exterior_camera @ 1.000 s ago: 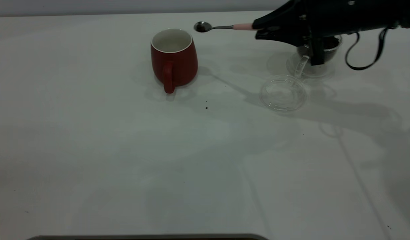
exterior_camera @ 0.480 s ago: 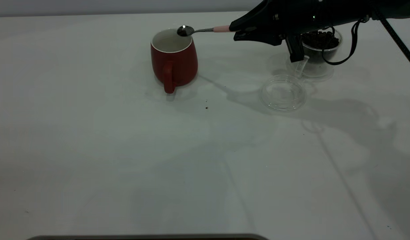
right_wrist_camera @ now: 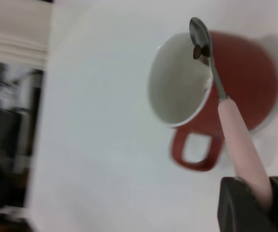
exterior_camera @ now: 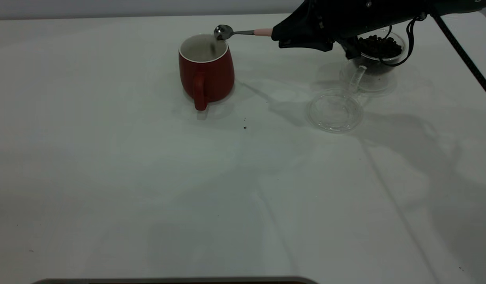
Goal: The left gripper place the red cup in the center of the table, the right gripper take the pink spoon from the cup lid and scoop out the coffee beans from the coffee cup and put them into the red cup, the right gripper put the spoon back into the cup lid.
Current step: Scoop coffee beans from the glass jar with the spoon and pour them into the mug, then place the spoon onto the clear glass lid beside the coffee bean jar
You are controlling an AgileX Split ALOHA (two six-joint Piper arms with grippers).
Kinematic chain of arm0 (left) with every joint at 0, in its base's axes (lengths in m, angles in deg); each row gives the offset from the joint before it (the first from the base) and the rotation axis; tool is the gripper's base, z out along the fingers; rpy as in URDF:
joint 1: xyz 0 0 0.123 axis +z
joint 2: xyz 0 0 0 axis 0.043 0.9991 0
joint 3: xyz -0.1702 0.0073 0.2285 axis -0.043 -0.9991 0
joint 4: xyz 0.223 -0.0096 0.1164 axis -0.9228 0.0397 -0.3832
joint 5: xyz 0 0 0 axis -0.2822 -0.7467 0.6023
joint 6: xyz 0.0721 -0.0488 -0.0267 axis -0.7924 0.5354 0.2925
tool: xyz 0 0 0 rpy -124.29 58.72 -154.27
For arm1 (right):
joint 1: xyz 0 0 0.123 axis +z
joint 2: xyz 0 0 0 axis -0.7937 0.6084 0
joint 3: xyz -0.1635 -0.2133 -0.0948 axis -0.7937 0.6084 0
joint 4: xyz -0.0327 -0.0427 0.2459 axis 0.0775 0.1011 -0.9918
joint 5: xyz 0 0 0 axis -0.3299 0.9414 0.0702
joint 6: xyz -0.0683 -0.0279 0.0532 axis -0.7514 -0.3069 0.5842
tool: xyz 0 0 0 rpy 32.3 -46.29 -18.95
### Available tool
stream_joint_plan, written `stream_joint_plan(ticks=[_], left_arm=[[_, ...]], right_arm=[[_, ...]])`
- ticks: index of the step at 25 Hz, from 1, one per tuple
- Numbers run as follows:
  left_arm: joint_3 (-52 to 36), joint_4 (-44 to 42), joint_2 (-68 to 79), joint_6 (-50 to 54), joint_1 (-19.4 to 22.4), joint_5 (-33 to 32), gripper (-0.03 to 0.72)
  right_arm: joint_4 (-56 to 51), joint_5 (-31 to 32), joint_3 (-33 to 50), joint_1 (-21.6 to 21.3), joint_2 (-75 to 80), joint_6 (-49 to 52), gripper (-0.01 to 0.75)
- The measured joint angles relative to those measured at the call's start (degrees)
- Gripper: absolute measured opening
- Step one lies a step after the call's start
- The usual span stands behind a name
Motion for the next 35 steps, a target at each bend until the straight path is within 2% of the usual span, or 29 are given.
stream_joint_plan(ticks=[3,6,10,14,21,27,31,35], left_arm=[[0.0,0.0,0.0,0.0,0.0,0.0,0.569],[0.0,0.0,0.0,0.0,0.0,0.0,0.569],[0.0,0.0,0.0,0.0,0.0,0.0,0.569],[0.0,0.0,0.0,0.0,0.0,0.0,0.569],[0.0,0.0,0.0,0.0,0.0,0.0,0.569],[0.0,0.0,0.0,0.0,0.0,0.0,0.569],[0.0,0.0,0.0,0.0,0.0,0.0,0.569],[0.0,0.0,0.0,0.0,0.0,0.0,0.569]], right_arm=[[-0.1,-1.0,-0.1,0.0,0.0,-7.2,0.110],[-0.1,-1.0,-0.1,0.0,0.0,-9.4,0.110],[0.1,1.9,1.1,-1.0,-0.4,-7.1,0.110],[0.5,4.0,5.9,-3.7,-3.6,-1.5,0.110],[-0.2,7.1,21.7,-12.7,-13.8,0.3,0.110],[-0.4,11.0,34.5,-23.5,-16.4,-1.6,0.110],[-0.6,12.5,38.6,-28.3,-16.4,-4.2,0.110],[-1.1,16.4,38.6,-30.7,-12.4,-6.7,0.110]])
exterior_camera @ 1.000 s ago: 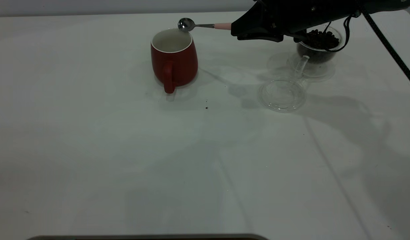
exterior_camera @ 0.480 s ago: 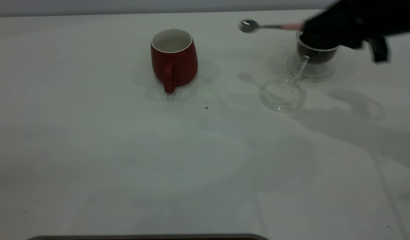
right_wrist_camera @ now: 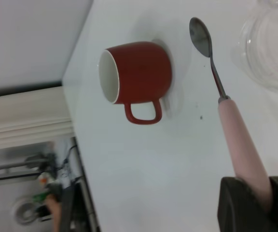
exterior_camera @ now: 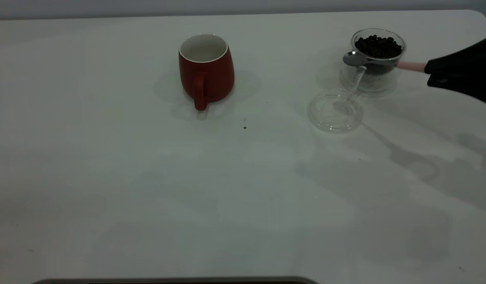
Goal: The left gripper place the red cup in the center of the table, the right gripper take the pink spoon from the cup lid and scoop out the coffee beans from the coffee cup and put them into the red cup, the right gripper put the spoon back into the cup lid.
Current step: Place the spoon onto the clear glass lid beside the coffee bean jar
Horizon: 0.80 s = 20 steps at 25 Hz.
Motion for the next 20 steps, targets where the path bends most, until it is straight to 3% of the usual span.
stream_joint_plan(ticks=[10,20], left_arm=[[0.0,0.0,0.0,0.0,0.0,0.0,0.569],[0.0,0.0,0.0,0.0,0.0,0.0,0.569]], right_arm=[[-0.3,3.5,-3.5,-0.2,15.2,-7.2,0.110],[-0.3,4.2,-10.3,-0.2,21.2,-7.8,0.110]])
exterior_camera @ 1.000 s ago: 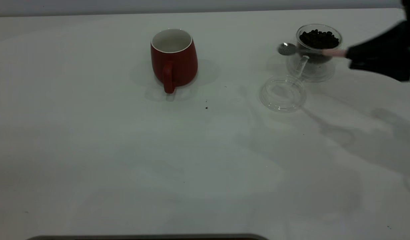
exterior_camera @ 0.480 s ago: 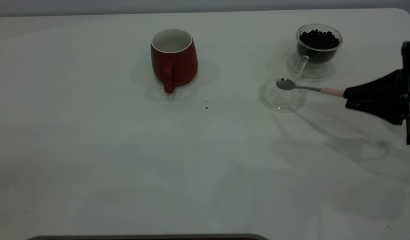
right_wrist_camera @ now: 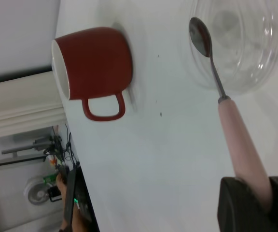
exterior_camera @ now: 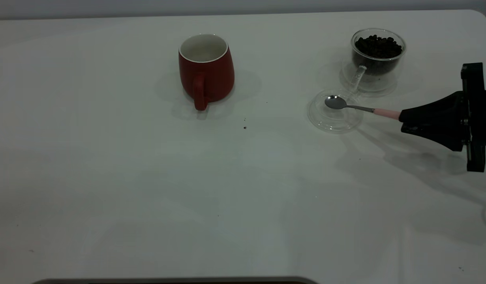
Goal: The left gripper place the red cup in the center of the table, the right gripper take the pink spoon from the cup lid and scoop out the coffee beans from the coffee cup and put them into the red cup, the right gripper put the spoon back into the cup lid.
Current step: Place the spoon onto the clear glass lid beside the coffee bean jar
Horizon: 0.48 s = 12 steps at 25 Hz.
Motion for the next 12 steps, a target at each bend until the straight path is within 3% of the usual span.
stream_joint_plan(ticks=[12], left_arm=[[0.0,0.0,0.0,0.0,0.0,0.0,0.569]], right_arm=[[0.0,-1.4,-3.5,0.0,0.8,1.1,0.110]])
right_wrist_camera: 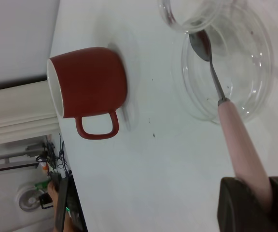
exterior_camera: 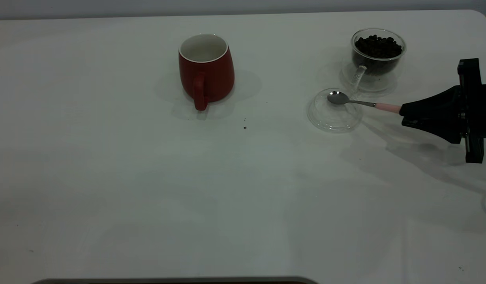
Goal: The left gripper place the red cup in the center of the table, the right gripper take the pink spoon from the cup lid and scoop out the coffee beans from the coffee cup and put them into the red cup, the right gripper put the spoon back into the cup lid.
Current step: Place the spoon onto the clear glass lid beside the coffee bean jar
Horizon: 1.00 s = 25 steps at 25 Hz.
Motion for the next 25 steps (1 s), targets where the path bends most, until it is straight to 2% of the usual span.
stream_joint_plan(ticks=[25], left_arm=[[0.0,0.0,0.0,0.0,0.0,0.0,0.569]], right_arm=[[0.0,-0.3,-0.4,1.8,1.9,-4.4,0.110]])
